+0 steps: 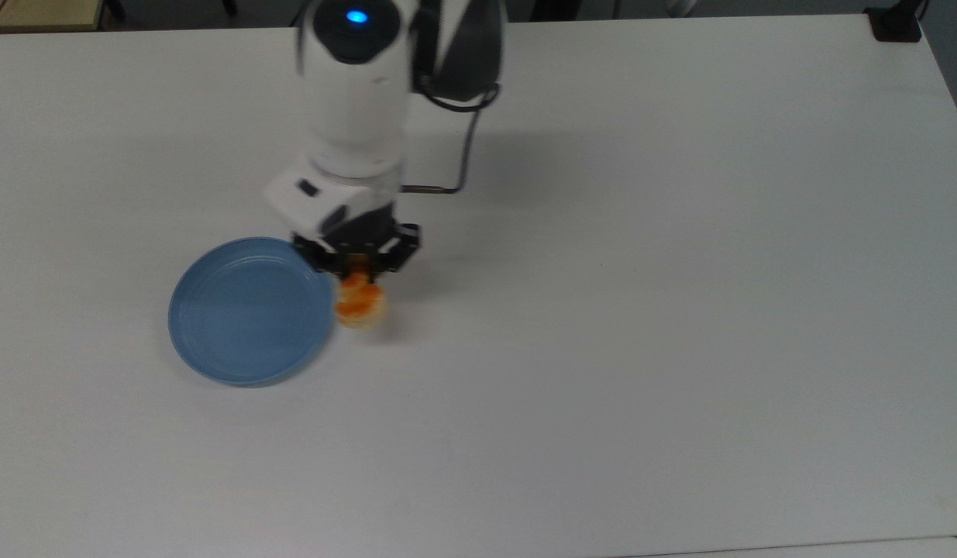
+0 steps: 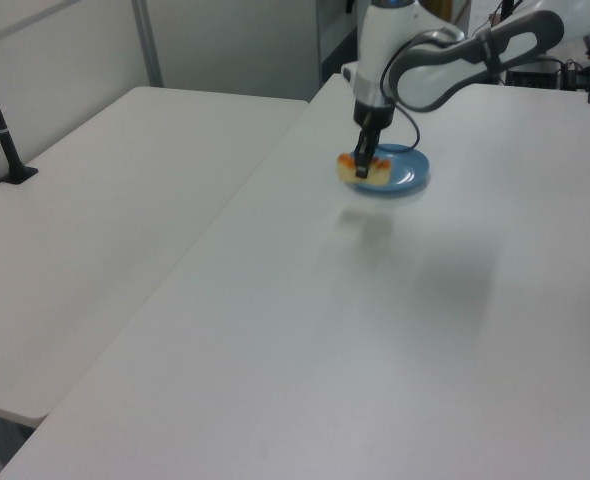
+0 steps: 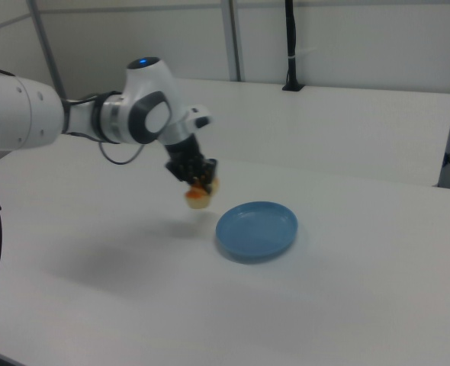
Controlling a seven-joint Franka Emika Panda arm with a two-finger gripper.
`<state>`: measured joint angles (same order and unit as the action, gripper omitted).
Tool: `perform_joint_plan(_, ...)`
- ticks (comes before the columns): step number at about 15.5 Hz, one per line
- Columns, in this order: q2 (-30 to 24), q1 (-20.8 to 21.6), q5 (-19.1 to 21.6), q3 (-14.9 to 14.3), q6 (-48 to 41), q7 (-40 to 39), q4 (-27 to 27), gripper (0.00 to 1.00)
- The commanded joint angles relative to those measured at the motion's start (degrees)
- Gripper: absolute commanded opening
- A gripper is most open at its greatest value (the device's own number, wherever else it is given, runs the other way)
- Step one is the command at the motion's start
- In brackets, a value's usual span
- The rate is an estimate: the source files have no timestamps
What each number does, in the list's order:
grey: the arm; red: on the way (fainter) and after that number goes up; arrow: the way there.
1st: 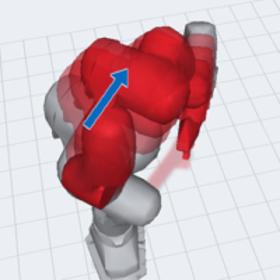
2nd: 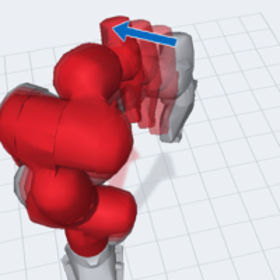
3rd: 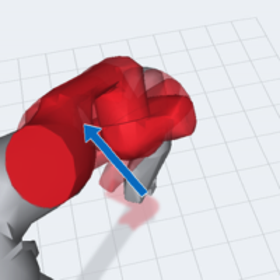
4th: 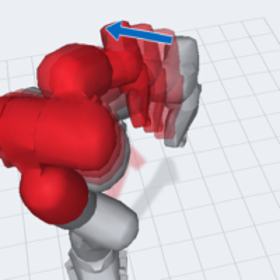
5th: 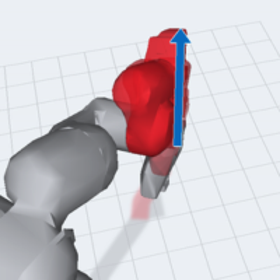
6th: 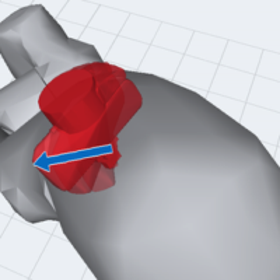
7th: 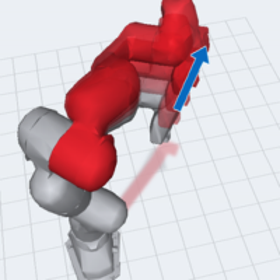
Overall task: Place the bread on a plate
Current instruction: 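Carry the bread roll over the blue plate and lower it, then open the gripper to release the bread onto the plate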
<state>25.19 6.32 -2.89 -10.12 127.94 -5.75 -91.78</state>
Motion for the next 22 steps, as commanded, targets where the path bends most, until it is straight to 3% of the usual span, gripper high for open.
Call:
perform_joint_plan(1, -0.84, -1.04, 0.68, -5.08, 0.54, -5.93, -1.12, 0.36)
perform_joint_plan(5, 2.13, -4.47, 1.3, -5.71, 8.1, -6.91, -1.73, 0.44)
perform_joint_plan(8, 4.6, -4.91, 1.22, -5.71, 10.56, -6.47, -1.65, 0.6)
perform_joint_plan(9, 4.78, -4.91, 1.22, -5.71, 11.01, -6.21, -1.73, 0.83)
perform_joint_plan(10, 5.04, -4.91, 1.3, -5.71, 11.01, -6.03, -1.73, 1.0)
perform_joint_plan(17, 1.89, -4.47, 1.22, -5.71, 9.0, -4.29, -1.73, 1.0)
perform_joint_plan(22, -6.45, -1.14, 1.22, -5.44, -4.5, 3.28, -1.56, 1.0)
